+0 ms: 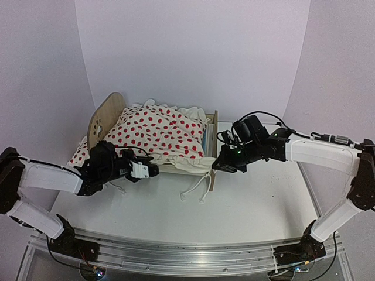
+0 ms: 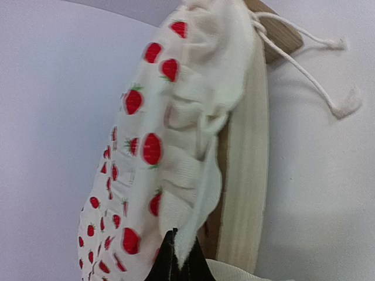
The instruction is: Set up the pet bed
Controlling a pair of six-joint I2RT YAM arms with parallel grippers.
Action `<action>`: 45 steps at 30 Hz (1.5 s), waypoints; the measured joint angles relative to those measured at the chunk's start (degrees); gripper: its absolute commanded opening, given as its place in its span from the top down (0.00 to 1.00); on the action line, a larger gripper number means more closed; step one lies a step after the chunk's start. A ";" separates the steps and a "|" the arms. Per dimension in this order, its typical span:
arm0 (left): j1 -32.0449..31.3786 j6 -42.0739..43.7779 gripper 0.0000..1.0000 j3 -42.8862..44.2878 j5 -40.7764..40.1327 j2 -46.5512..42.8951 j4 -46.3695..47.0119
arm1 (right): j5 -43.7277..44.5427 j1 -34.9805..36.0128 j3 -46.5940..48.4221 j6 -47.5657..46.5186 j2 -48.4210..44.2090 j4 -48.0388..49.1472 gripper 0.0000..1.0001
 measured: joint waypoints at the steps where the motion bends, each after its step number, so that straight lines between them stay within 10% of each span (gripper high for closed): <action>1: 0.49 -2.11 1.00 1.30 0.76 -1.68 -2.62 | 0.28 0.00 0.00 0.00 -0.03 -0.02 1.00; 16: 4.12 -11.11 1.00 1.86 11.99 -14.17 -19.45 | -0.85 -2.08 -1.66 0.42 -1.90 -1.95 1.00; 24: 4.27 -4.50 0.37 1.24 14.69 -10.83 -27.40 | -9.60 -1.53 -1.51 0.07 2.07 -2.76 0.58; 34: 4.40 -0.02 0.29 3.83 19.00 -19.05 -47.81 | -8.63 -2.91 3.53 -5.42 -2.21 -13.58 0.33; 45: 10.12 -32.87 0.11 33.11 -6.03 -10.24 -46.79 | 8.57 -14.41 35.37 -12.02 19.08 -16.60 0.36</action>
